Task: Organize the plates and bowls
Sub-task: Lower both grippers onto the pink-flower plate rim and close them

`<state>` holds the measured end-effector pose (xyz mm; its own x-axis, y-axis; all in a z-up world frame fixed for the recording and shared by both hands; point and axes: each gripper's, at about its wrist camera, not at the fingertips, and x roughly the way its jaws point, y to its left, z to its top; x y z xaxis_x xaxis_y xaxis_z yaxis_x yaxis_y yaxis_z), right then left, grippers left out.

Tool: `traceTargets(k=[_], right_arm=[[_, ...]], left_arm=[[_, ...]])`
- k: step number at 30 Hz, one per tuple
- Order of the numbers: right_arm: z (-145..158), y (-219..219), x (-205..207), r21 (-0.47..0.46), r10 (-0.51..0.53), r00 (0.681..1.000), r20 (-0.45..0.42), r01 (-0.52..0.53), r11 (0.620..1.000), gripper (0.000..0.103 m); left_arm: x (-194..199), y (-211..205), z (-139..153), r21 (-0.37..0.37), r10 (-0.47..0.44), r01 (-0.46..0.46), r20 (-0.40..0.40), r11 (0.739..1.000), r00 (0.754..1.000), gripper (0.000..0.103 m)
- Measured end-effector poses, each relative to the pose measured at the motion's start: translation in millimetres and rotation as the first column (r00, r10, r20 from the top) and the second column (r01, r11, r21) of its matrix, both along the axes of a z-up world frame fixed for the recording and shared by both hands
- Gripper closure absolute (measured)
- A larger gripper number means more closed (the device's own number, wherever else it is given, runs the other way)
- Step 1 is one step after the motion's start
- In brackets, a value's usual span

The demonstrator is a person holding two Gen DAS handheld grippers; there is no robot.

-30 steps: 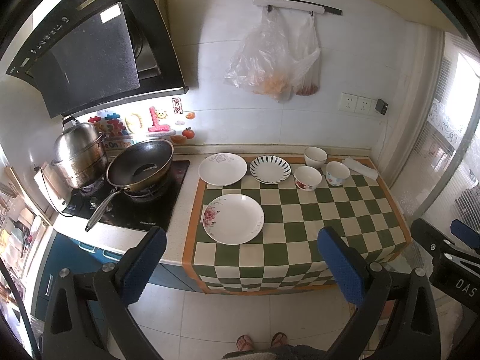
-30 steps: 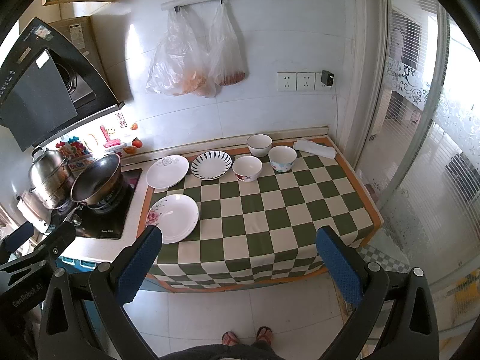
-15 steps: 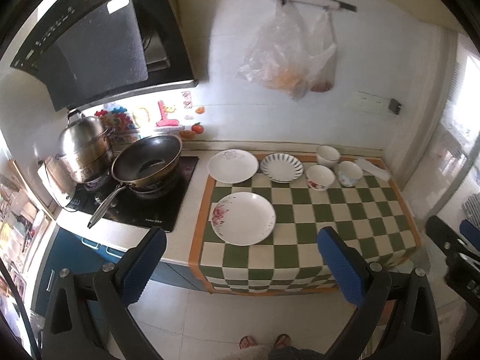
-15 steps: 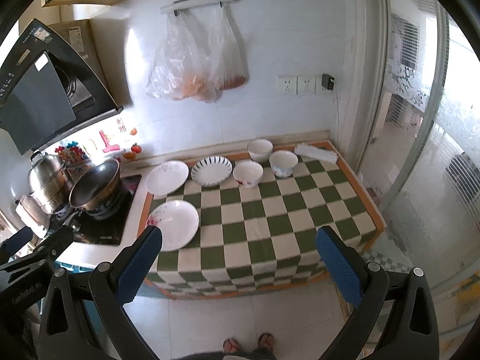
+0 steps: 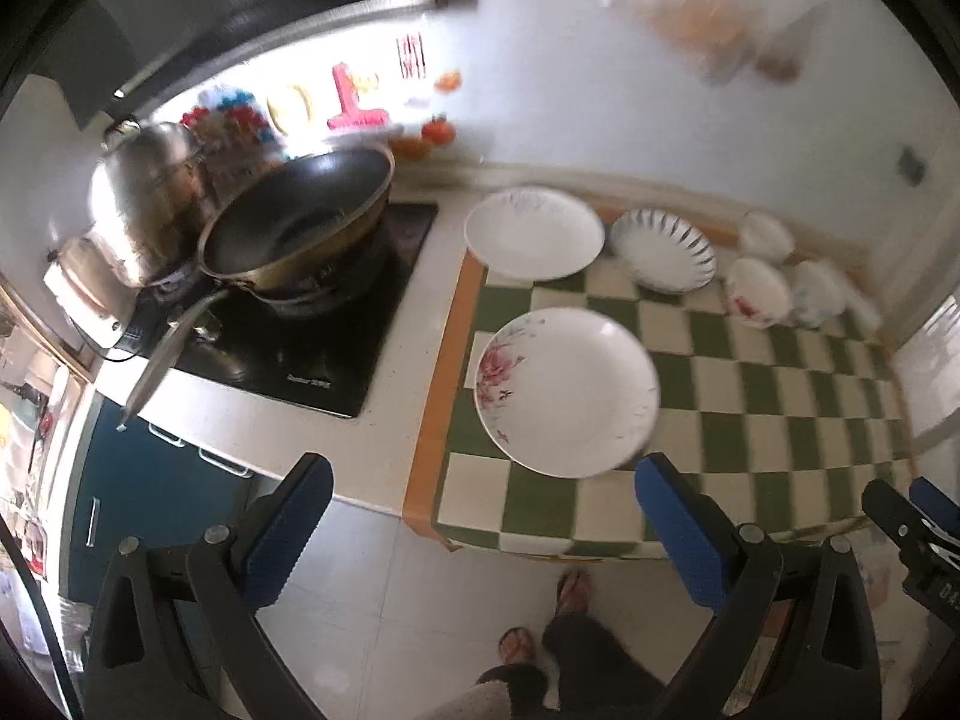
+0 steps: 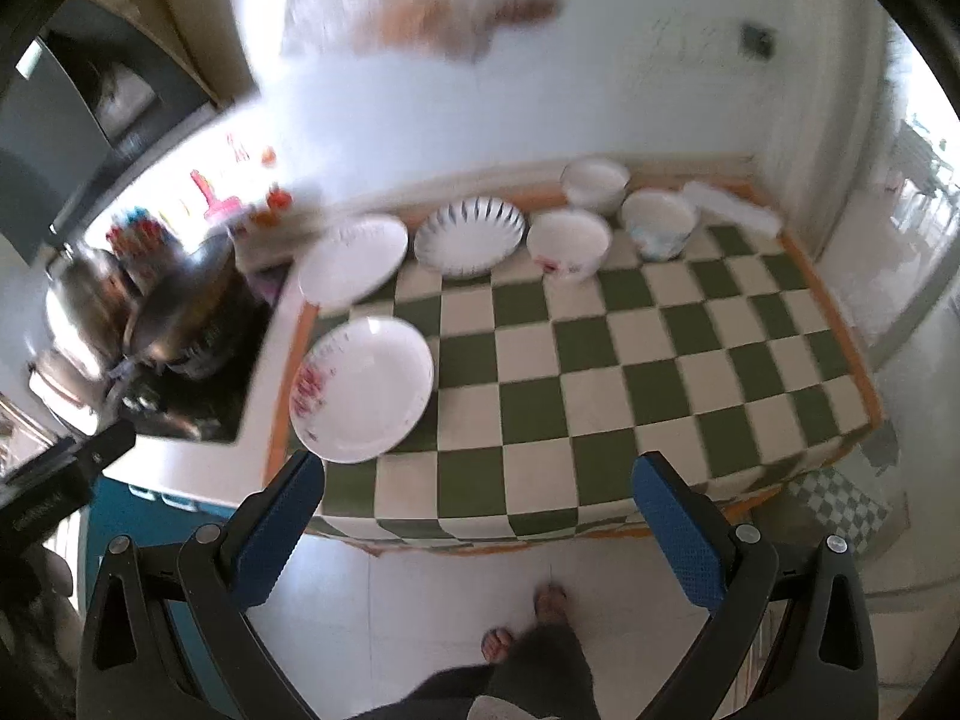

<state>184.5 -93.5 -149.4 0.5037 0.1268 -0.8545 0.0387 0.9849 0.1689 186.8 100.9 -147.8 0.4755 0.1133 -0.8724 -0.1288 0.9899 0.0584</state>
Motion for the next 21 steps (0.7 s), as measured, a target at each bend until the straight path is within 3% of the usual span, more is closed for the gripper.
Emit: traceTargets(k=[5,10,17,21], right_arm=[[-83,7,84,0.052,0.082,0.987,-0.140,-0.075,0.996,0.000],[-147,15,155,0.098,0.161,0.956,-0.244,-0.141,0.985,0.000],[-226,36,232,0.192,0.269,0.886,-0.377,-0.209,0.959,0.002],[-263,53,259,0.225,0.328,0.837,-0.437,-0.252,0.941,0.010]], left_arm=[[60,9,-58,0.009,0.006,-0.005,-0.103,1.000,0.995,0.000],[115,16,-119,0.015,0.009,-0.006,-0.224,1.000,0.975,0.000],[163,35,-187,0.005,0.031,-0.031,-0.359,0.999,0.933,0.000],[174,46,-213,-0.004,0.035,-0.040,-0.419,0.999,0.908,0.000]])
